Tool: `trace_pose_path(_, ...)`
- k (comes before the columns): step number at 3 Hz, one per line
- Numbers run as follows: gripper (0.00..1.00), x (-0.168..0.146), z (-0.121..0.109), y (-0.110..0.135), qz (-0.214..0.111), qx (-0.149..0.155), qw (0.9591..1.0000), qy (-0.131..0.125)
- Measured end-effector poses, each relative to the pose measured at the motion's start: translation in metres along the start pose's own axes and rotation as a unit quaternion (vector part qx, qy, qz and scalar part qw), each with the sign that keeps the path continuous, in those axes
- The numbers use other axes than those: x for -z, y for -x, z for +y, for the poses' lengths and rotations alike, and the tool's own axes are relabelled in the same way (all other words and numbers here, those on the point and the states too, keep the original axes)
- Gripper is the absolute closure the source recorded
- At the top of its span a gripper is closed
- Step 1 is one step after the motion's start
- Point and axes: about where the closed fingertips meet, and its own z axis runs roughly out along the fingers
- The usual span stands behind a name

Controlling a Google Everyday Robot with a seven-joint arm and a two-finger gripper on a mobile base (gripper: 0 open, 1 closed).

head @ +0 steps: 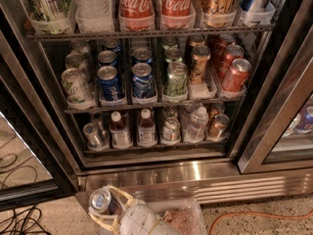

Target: Pick redbull can from bottom shelf of fridge

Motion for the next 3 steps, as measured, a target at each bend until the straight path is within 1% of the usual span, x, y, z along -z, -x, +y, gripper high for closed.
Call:
trace_pose_path(1,1.00,0.000,0.000,0.000,0.000,0.000,1.0000,0.000)
trace_pose_path(2,1.00,0.014,-0.002,0.004,0.007,-0.001,0.9999,-0.013)
trace_pose_path(3,1.00,0.043,-0.016,0.014,0.023,0.015,0.9984,-0.049)
